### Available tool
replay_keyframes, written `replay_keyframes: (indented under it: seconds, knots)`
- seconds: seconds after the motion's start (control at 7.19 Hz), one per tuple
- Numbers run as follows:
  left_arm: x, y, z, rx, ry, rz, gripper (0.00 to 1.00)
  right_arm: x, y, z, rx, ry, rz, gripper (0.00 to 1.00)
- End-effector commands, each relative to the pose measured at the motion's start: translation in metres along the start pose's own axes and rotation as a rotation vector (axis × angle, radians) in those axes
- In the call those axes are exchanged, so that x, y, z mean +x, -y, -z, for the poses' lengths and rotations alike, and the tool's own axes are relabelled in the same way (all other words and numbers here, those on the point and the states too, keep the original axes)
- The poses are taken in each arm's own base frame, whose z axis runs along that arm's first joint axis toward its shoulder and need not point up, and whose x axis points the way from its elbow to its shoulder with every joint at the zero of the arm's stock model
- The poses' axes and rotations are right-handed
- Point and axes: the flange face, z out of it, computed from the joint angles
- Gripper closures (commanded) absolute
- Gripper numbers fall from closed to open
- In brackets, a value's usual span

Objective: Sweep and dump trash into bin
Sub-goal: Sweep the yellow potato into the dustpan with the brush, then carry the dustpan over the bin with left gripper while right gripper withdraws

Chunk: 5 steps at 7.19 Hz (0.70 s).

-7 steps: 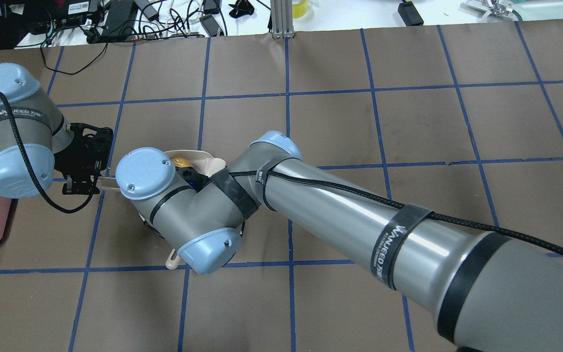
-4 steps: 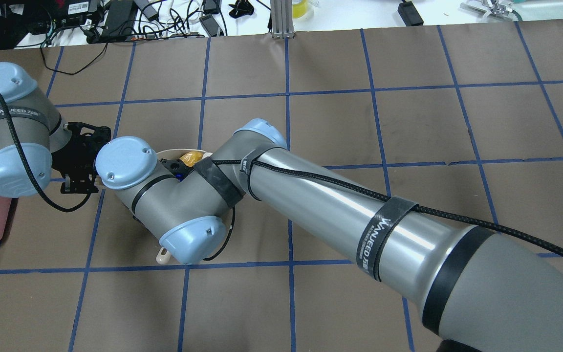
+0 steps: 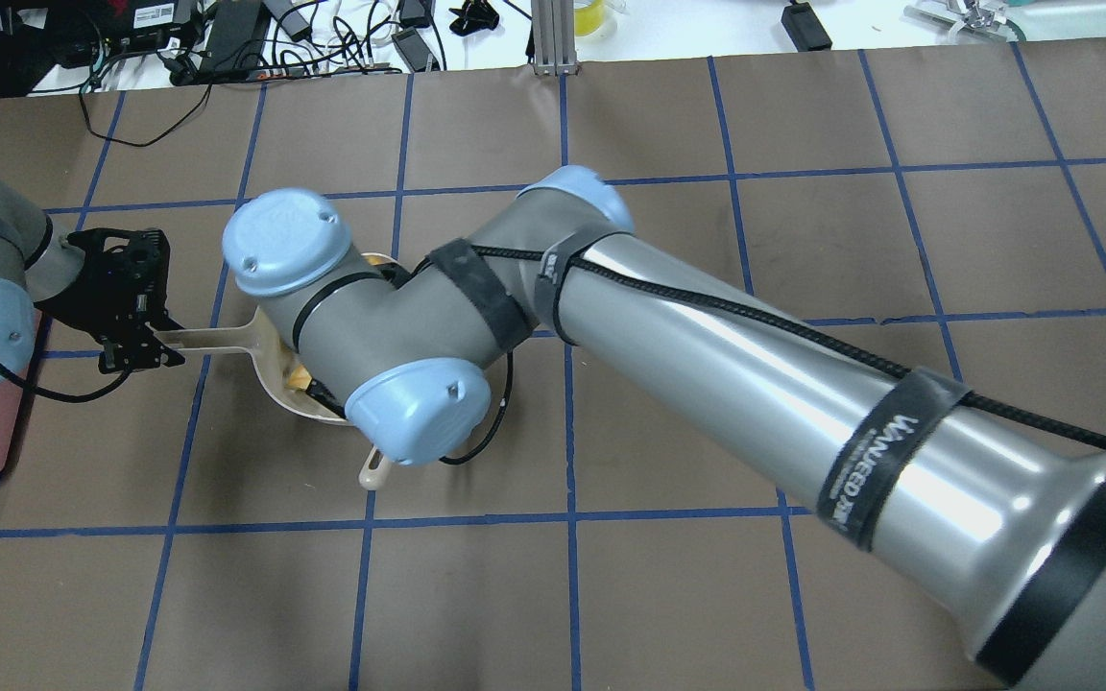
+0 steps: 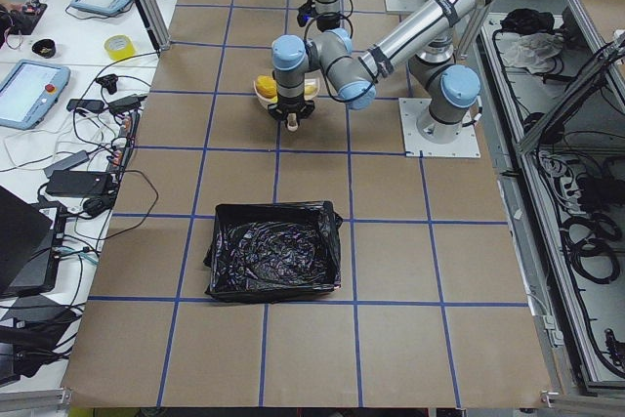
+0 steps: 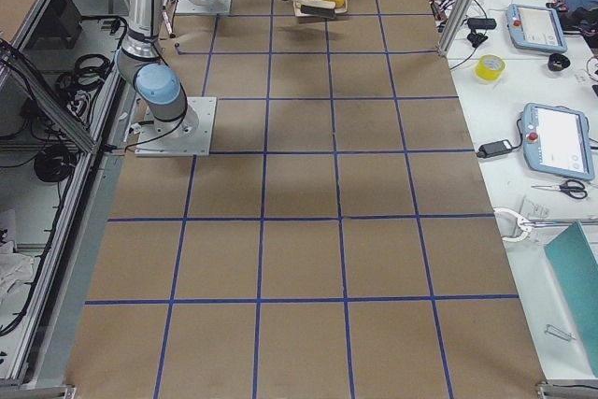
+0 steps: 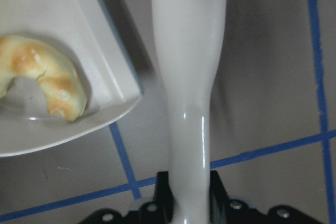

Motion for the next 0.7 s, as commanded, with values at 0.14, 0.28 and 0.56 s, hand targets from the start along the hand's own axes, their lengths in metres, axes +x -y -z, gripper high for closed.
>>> replay_keyframes:
  seconds: [0.14,0.28,0.56]
  knots:
    - [-0.011,-0.066,0.045,0.051,0.005,-0.048,1.0,0.144,0.101,0.097,0.021,-0.034,0.132,1.0]
    - [-0.016,-0.103,0.072,0.091,-0.014,-0.044,1.0,0.196,0.145,0.117,0.045,-0.023,0.127,1.0]
    - [-0.013,-0.16,0.109,0.115,0.005,-0.081,1.0,0.31,0.233,0.122,0.049,-0.004,0.128,1.0]
